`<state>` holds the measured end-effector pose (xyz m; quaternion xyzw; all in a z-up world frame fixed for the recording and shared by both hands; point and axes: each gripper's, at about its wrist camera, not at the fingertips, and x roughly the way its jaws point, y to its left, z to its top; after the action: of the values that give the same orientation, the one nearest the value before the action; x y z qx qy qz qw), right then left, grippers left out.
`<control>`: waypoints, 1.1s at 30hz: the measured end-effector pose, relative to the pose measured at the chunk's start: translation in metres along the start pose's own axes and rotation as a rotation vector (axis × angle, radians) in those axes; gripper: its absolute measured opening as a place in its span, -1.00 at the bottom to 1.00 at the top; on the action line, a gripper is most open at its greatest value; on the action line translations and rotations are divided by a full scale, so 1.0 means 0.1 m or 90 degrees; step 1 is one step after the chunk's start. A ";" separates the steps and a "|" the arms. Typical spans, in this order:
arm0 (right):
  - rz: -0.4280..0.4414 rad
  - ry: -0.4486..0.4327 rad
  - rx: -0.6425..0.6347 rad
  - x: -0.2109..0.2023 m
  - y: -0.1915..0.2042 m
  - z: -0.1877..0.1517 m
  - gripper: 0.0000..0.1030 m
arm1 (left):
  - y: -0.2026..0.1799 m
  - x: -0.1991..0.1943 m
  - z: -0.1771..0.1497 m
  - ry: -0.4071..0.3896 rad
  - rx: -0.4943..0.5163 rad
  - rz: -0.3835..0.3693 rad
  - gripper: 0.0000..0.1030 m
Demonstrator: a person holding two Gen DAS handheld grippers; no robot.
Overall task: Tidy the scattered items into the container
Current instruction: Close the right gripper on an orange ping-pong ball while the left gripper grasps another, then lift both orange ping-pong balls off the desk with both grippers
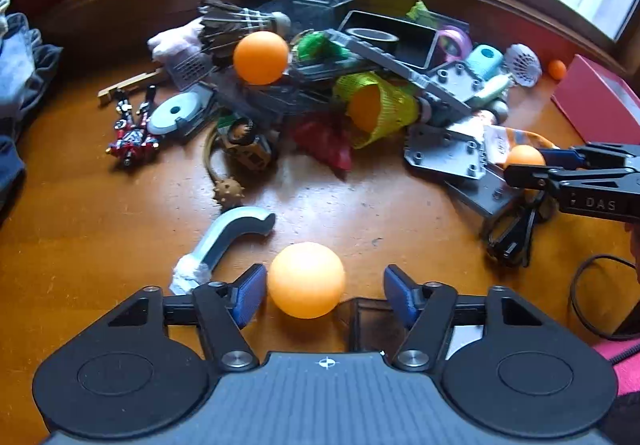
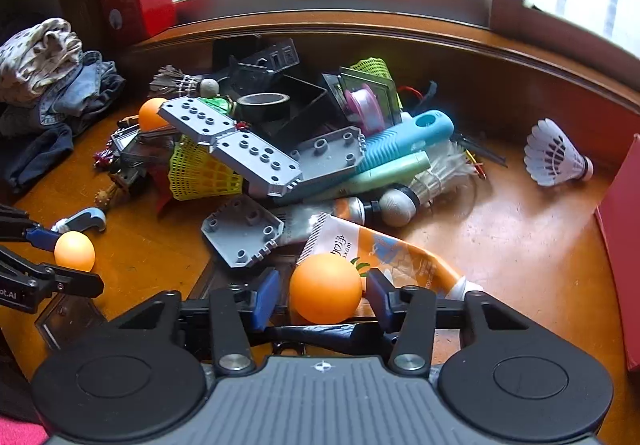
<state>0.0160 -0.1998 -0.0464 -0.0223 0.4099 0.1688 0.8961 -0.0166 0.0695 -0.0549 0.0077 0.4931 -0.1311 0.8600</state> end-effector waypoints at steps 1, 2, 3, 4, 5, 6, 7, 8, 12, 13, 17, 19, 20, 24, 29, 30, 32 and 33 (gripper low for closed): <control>0.000 0.002 0.004 0.01 -0.01 0.00 -0.05 | 0.01 0.00 0.01 -0.002 0.000 0.001 0.21; 0.003 0.003 0.009 0.02 -0.01 0.00 -0.06 | 0.02 0.00 0.01 -0.005 -0.001 0.002 0.16; 0.004 0.003 0.011 0.03 -0.01 0.00 -0.08 | 0.02 0.01 0.02 -0.008 0.000 0.003 0.12; 0.004 0.003 0.014 0.04 -0.01 0.00 -0.08 | 0.02 0.01 0.02 -0.011 0.002 0.005 0.11; 0.002 0.003 0.012 0.05 0.00 0.00 -0.08 | 0.01 0.02 0.02 -0.014 0.006 0.007 0.10; 0.000 0.002 0.011 0.06 0.01 0.01 -0.09 | 0.00 0.03 0.03 -0.016 0.010 0.010 0.04; -0.001 0.002 0.012 0.06 0.01 0.01 -0.09 | 0.00 0.03 0.03 -0.018 0.015 0.013 -0.01; -0.003 0.001 0.013 0.06 0.01 0.01 -0.09 | -0.01 0.03 0.04 -0.019 0.019 0.015 -0.15; -0.010 -0.004 0.021 0.06 0.01 0.01 -0.16 | 0.00 0.03 0.06 -0.026 0.023 0.002 -0.23; -0.011 -0.005 0.023 0.06 0.01 0.01 -0.17 | 0.00 0.03 0.07 -0.027 0.025 -0.001 -0.23; -0.023 -0.008 0.032 0.05 0.00 0.01 -0.17 | -0.03 0.03 0.09 -0.032 0.040 -0.004 -0.23; -0.029 -0.013 0.038 0.04 0.00 0.00 -0.17 | -0.04 0.00 0.11 -0.041 0.047 -0.004 -0.23; -0.031 -0.019 0.042 0.02 0.00 0.00 -0.17 | -0.05 -0.01 0.12 -0.047 0.049 -0.004 -0.23; -0.038 -0.043 0.063 -0.06 -0.03 -0.02 -0.17 | -0.07 -0.07 0.16 -0.067 0.052 -0.008 -0.23; -0.047 -0.056 0.075 -0.12 -0.03 -0.03 -0.17 | -0.11 -0.07 0.20 -0.083 0.054 -0.009 -0.23; -0.047 -0.055 0.077 -0.12 -0.03 -0.04 -0.17 | -0.12 -0.06 0.21 -0.085 0.056 -0.006 -0.23; -0.047 -0.053 0.077 -0.12 -0.02 -0.04 -0.17 | -0.15 -0.04 0.22 -0.089 0.061 -0.002 -0.23; -0.048 -0.053 0.077 -0.12 -0.01 -0.04 -0.17 | -0.16 -0.04 0.23 -0.091 0.063 -0.002 -0.23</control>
<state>0.0057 -0.2049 -0.0403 0.0235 0.3810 0.1108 0.9176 -0.0032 0.0513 -0.0381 0.0403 0.4232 -0.1570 0.8914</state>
